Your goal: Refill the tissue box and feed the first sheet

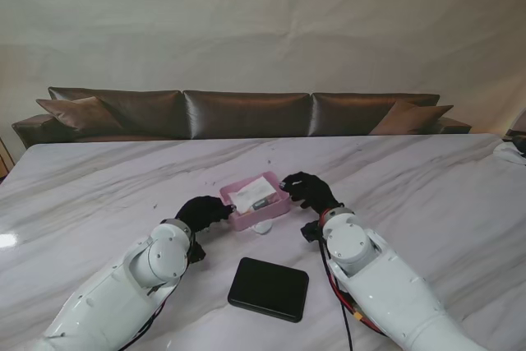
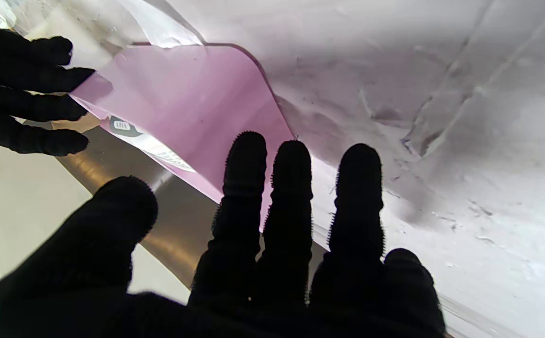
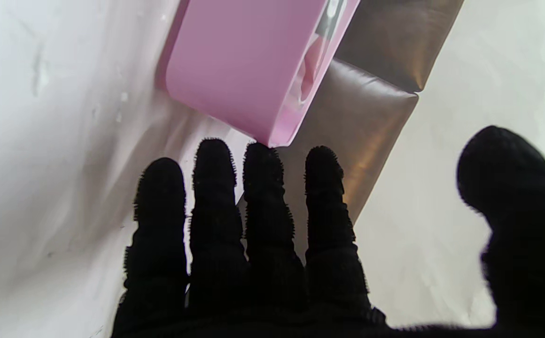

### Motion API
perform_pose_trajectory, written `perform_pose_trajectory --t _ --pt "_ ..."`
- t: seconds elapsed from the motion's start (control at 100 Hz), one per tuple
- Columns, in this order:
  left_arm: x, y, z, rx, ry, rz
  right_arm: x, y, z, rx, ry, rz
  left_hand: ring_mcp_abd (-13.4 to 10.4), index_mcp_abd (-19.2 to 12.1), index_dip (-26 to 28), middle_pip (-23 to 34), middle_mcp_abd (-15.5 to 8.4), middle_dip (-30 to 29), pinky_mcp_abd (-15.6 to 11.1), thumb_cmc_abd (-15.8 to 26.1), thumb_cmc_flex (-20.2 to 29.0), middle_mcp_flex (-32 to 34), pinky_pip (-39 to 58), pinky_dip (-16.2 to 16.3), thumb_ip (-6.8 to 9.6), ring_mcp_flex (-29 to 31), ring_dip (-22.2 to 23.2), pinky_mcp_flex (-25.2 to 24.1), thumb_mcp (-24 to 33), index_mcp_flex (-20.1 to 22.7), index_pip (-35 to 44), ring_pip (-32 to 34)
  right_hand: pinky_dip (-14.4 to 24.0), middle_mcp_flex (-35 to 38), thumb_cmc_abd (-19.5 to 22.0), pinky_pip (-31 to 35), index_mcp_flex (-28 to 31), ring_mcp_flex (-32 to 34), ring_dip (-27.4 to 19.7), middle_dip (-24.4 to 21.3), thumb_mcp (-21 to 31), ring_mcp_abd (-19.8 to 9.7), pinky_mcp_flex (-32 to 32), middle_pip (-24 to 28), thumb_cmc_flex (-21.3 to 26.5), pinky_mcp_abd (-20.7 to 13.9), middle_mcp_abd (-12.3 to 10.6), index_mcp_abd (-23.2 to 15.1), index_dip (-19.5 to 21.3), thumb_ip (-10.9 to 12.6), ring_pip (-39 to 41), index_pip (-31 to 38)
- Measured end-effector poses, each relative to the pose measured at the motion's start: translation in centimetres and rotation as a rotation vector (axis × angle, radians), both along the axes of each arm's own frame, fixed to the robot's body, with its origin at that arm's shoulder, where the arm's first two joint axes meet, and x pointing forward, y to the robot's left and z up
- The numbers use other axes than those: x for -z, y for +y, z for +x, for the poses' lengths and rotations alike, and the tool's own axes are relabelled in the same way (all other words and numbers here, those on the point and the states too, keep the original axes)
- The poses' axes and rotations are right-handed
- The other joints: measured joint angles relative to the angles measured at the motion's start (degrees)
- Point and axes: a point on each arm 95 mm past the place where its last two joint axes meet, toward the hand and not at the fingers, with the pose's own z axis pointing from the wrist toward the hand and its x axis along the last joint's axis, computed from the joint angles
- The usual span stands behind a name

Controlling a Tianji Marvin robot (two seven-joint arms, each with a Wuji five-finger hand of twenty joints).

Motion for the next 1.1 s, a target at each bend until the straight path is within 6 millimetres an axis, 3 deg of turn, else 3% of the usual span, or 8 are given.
perform_pose_trajectory --t 0.05,0.32,0.57,0.87,0.96,1.02,1.1 --pt "0.0 0.0 0.2 -0.003 -0.005 -0.002 -0.1 0.0 -0.5 -0.003 -0.002 0.002 0.0 1.55 -0.32 0.0 0.0 -0.03 0.0 0.0 0.0 0.24 0.0 0.0 0.0 -0.25 0.0 -0.42 0.0 -0.09 -0.01 0.0 0.0 0.0 -0.52 0.0 0.02 0.05 0.0 0.0 0.7 0.0 0.02 0.0 -0.64 0.0 0.74 0.0 0.0 1.21 0.18 0.0" --pt "-0.2 0.0 1.1 -0.019 -0.036 -0.03 -0.1 -0.2 -2.6 0.001 0.017 -0.002 0.02 4.43 -0.33 -0.35 0.23 -0.24 0.0 0.0 0.0 -2.56 0.0 0.01 0.0 -2.94 0.0 -2.96 0.0 -1.94 -0.5 -0.67 0.0 0.0 -0.54 0.0 0.07 0.74 0.16 0.22 1.3 0.02 0.06 0.54 -0.64 0.0 1.55 0.63 -0.01 1.44 0.5 0.03" --pt "-0.6 -0.4 1.4 -0.02 -0.048 -0.048 0.4 -0.6 -3.7 0.003 0.025 -0.005 -0.01 4.44 -0.94 -0.4 0.24 -0.37 0.0 0.0 -0.01 -2.7 0.0 0.05 0.0 -2.97 0.1 -3.1 0.57 -2.49 -1.42 -0.62 0.0 0.01 -0.54 0.0 0.14 0.74 0.18 1.23 1.3 0.1 0.08 1.97 -0.64 0.0 2.44 0.63 -0.01 1.44 0.5 0.03" --pt "-0.6 -0.6 0.8 0.009 -0.02 -0.029 0.8 -1.0 -3.8 0.013 0.039 -0.014 -0.03 4.4 -2.31 -0.4 0.24 -0.64 0.0 0.0 -0.01 -2.7 0.0 0.12 0.0 -2.98 0.52 -3.1 0.57 -2.49 -1.97 -0.59 0.0 0.03 -0.54 0.0 0.15 0.74 0.23 1.24 1.3 0.97 0.08 1.99 -0.64 0.27 2.43 0.62 -0.02 1.44 0.5 0.03" --pt "-0.5 -0.5 0.7 0.004 -0.014 -0.029 0.7 -0.9 -3.8 0.017 0.034 -0.019 -0.03 4.11 -3.42 -0.4 0.24 -0.65 0.0 0.0 -0.01 -2.7 0.0 0.12 0.0 -2.98 0.52 -3.1 0.57 -2.49 -4.0 -0.59 0.0 0.03 -1.01 0.0 0.15 0.74 0.75 1.24 1.3 3.15 0.08 1.99 -0.64 2.21 0.46 -0.98 -0.02 1.44 0.5 0.03" --pt "-0.4 -0.4 0.6 0.0 -0.012 -0.021 0.6 -0.9 -3.8 0.022 0.025 -0.027 -0.03 2.32 -3.86 -0.4 0.24 -0.76 0.01 0.0 -0.01 -2.58 0.0 0.12 0.0 -2.98 0.52 -3.1 0.57 -2.49 -4.8 -0.59 0.0 0.03 -1.01 0.0 0.15 0.74 0.82 1.24 1.3 3.88 0.14 1.99 -0.64 2.94 -0.58 -1.8 -0.02 1.44 0.5 0.03" --pt "-0.4 -0.3 0.6 -0.004 -0.011 -0.011 0.6 -0.8 -3.9 0.025 0.02 -0.034 -0.03 0.67 -4.84 -0.43 0.24 -0.83 0.01 0.0 -0.01 -2.84 0.0 0.12 0.0 -2.98 0.53 -3.13 0.57 -2.92 -6.66 -0.59 0.0 0.03 -1.01 0.0 0.14 1.39 1.28 1.24 1.37 4.56 0.84 1.36 -0.64 3.54 -0.79 -2.33 -0.02 1.44 0.5 0.03"
